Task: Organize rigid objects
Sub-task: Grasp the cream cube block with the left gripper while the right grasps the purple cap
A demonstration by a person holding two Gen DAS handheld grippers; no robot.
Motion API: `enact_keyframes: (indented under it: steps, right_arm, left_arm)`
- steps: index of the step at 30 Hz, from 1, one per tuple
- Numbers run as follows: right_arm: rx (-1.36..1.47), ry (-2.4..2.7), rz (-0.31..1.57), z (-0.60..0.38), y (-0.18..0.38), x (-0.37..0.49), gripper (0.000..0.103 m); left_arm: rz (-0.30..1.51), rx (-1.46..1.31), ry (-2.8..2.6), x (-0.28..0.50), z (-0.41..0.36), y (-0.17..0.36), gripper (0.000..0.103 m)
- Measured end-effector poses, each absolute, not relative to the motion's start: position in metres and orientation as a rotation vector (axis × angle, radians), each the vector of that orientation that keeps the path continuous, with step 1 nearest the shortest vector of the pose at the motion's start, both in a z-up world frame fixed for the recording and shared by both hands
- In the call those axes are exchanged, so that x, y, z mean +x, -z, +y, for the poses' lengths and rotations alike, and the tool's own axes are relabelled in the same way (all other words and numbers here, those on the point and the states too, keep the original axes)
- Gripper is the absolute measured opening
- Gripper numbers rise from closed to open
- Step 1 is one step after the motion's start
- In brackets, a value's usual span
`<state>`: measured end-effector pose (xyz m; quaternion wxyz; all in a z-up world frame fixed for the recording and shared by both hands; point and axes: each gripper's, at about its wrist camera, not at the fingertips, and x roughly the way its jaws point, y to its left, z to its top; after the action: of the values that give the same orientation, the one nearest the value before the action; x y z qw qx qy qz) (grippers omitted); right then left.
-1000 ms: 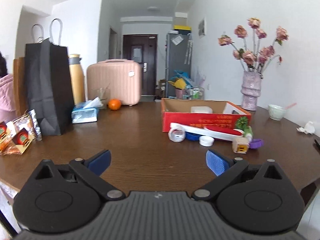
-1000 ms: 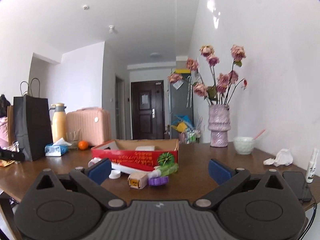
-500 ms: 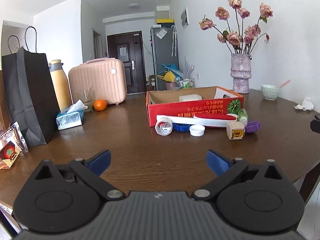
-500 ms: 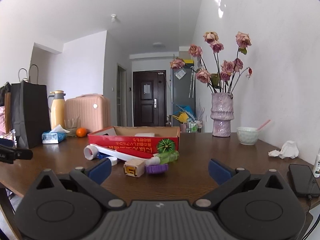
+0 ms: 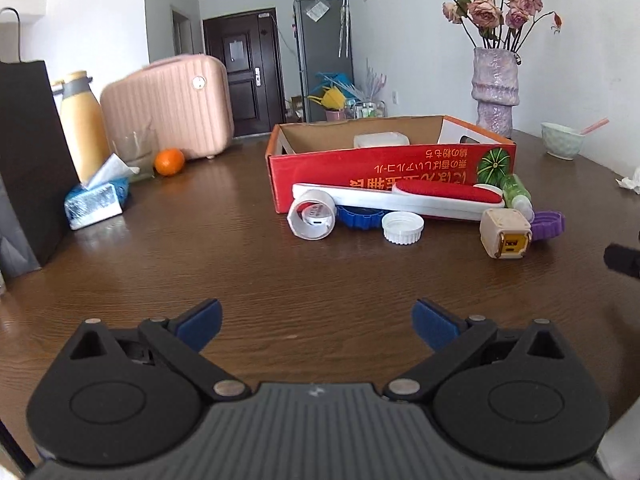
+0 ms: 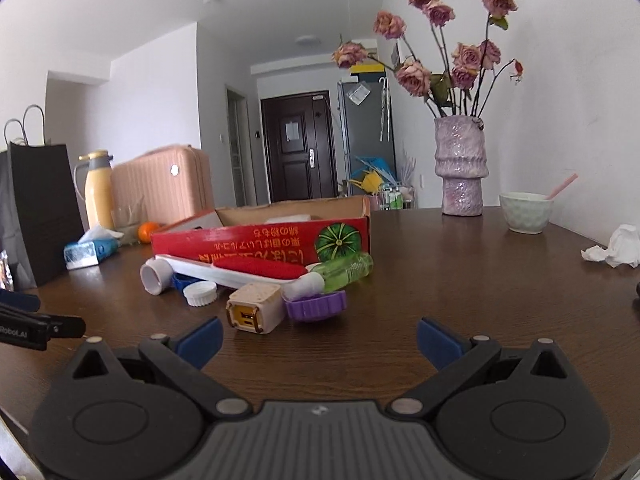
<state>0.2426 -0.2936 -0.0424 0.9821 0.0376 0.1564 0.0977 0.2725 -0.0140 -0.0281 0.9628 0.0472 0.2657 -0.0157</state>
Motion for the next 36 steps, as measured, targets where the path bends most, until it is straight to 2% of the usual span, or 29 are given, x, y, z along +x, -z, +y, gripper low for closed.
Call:
enact_keyframes:
  steps: [7,10,12,14,17,18,19,21,23,24,32,35,36]
  right_arm:
    - [0.03,-0.179,0.42,-0.283,0.04,0.289,0.101]
    - [0.087,-0.205,0.525,-0.291,0.039,0.313,0.088]
    - [0.098,-0.231,0.622,-0.295,0.04,0.33,0.075]
    - [0.011,-0.19,0.611,-0.294,0.036,0.334,0.074]
    - [-0.026,-0.156,0.58,-0.303,0.03,0.337,0.073]
    - [-0.016,-0.146,0.578,-0.309,0.029,0.337,0.073]
    - [-0.009,-0.139,0.573,-0.314,0.028,0.336,0.073]
    - [-0.003,-0.135,0.565,-0.321,0.027,0.332,0.073]
    - [0.004,-0.145,0.56,-0.324,0.027,0.327,0.073]
    - [0.006,-0.158,0.556,-0.327,0.027,0.327,0.073]
    - [0.003,-0.212,0.542,-0.322,0.028,0.335,0.073]
    - [-0.003,-0.198,0.538,-0.316,0.035,0.344,0.079]
    - [-0.006,-0.181,0.576,-0.314,0.037,0.351,0.076]
  left_arm:
    - [0.556,0.034,0.146,0.309,-0.043,0.023,0.103]
    - [0.551,0.009,0.259,0.317,-0.069,0.024,0.103]
    - [0.535,0.027,0.316,0.321,-0.088,0.025,0.103]
    - [0.531,0.057,0.345,0.328,-0.11,0.027,0.101]
    - [0.552,0.076,0.346,0.343,-0.134,0.032,0.08]
    - [0.566,0.078,0.348,0.349,-0.139,0.034,0.067]
    - [0.579,0.075,0.348,0.353,-0.142,0.036,0.06]
    - [0.591,0.057,0.337,0.36,-0.144,0.039,0.06]
    - [0.606,0.055,0.32,0.365,-0.145,0.043,0.049]
    - [0.62,0.048,0.331,0.367,-0.144,0.043,0.039]
    - [0.635,0.058,0.295,0.337,-0.112,0.041,0.039]
    - [0.644,0.078,0.268,0.331,-0.106,0.042,0.039]
    - [0.648,0.089,0.269,0.331,-0.106,0.043,0.04]
